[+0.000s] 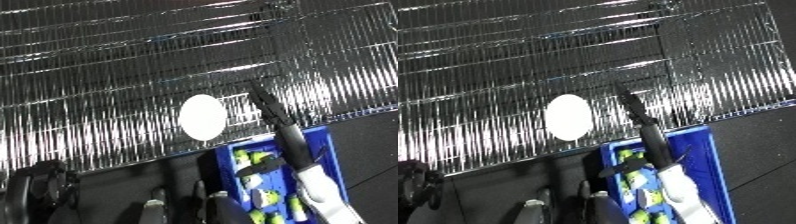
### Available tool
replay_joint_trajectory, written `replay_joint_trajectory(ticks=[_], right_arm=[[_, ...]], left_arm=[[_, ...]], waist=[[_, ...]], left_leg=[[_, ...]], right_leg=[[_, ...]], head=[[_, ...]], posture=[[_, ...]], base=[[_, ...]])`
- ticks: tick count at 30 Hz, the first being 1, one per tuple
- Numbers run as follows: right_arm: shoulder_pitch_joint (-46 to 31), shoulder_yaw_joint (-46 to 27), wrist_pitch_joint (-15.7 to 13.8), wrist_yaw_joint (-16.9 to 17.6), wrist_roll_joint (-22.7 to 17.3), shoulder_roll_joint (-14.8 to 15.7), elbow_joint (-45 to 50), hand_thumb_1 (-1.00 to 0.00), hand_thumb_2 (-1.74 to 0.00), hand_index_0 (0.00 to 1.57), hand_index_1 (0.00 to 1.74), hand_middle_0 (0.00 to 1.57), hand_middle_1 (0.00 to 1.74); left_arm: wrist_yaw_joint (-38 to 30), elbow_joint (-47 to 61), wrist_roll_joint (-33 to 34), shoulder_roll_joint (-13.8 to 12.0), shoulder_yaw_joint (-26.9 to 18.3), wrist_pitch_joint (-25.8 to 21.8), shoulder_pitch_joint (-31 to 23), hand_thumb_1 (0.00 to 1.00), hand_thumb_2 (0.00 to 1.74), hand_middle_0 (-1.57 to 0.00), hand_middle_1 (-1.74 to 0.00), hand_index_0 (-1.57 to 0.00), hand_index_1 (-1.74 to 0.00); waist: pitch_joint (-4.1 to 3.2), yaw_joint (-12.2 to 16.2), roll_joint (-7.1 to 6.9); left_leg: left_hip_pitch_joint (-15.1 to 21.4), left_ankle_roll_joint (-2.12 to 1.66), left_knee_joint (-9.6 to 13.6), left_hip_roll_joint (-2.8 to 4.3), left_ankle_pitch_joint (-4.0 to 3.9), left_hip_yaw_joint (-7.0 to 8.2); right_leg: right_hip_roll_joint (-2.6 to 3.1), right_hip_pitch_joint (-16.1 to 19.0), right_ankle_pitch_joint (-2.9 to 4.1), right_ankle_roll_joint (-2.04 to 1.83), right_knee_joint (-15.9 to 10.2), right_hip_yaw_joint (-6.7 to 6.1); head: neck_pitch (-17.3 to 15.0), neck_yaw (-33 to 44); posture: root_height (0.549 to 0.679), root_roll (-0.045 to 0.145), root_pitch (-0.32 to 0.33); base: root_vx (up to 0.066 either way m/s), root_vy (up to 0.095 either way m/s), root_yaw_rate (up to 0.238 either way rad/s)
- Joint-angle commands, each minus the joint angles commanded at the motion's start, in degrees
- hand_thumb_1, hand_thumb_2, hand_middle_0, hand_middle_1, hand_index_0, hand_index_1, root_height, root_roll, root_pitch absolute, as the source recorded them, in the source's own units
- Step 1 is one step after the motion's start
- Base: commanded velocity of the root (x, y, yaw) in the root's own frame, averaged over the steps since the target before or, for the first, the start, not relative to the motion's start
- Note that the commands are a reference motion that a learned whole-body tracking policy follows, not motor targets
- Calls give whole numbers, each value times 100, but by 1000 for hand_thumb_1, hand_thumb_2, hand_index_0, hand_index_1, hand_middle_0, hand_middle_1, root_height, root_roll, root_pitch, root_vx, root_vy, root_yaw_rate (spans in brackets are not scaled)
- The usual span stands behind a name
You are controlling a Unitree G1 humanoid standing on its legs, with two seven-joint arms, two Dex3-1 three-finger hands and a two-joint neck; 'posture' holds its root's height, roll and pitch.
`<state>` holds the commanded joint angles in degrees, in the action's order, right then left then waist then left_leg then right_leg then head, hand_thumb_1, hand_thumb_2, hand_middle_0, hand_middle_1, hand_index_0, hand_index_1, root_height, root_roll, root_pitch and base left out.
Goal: Pick up the object and place it into the box
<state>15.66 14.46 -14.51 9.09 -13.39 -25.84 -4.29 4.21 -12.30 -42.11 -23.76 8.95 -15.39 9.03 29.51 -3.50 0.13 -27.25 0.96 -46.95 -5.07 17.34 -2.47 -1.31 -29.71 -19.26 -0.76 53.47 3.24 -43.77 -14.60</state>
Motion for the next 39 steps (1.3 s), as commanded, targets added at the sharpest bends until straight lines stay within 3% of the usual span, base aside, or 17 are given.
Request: replay_joint_trajectory(ticks=[6, 17, 35, 39], right_arm=[[294, 62, 0, -24, -86, 55, -345, 0, 0, 0, 0, 0, 0], [724, 200, 15, -45, -339, 133, -800, 0, 0, 0, 0, 0, 0], [1718, 473, 142, -24, -698, 171, -1529, 0, 0, 0, 0, 0, 0], [1890, 533, 164, -76, -786, 215, -1592, -200, -348, 314, 348, 314, 348]], left_arm=[[-89, 79, 14, -17, 85, -23, 82, 1000, 1740, -1570, -1740, -1570, -1740], [-221, 142, 18, -10, 237, -17, 276, 1000, 1740, -1570, -1740, -1570, -1740], [-440, 188, -76, -43, 494, -37, 543, 1000, 1740, -1570, -1740, -1570, -1740], [-467, 199, -97, -38, 519, -29, 589, 1000, 1740, -1570, -1740, -1570, -1740]], waist=[[29, -5, 82], [29, -55, 153], [29, -145, 283], [29, -165, 302]], left_leg=[[-338, 27, -239, -44, 67, 51], [-586, 48, -370, -84, 137, 65], [-915, 106, -596, -128, 279, 82], [-936, 117, -590, -145, 297, 82]], right_leg=[[5, -416, 26, -2, 231, -25], [2, -709, 16, -6, 371, -22], [26, -1088, -55, 55, 598, -14], [44, -1119, -74, 72, 606, -13]], head=[[126, -116], [379, -349], [767, -785], [845, -803]], posture=[[607, 58, -8], [603, 56, 18], [596, 53, 50], [596, 54, 56]], base=[[-14, 45, 27], [1, 19, 22], [2, 13, 2], [-7, 12, 9]])
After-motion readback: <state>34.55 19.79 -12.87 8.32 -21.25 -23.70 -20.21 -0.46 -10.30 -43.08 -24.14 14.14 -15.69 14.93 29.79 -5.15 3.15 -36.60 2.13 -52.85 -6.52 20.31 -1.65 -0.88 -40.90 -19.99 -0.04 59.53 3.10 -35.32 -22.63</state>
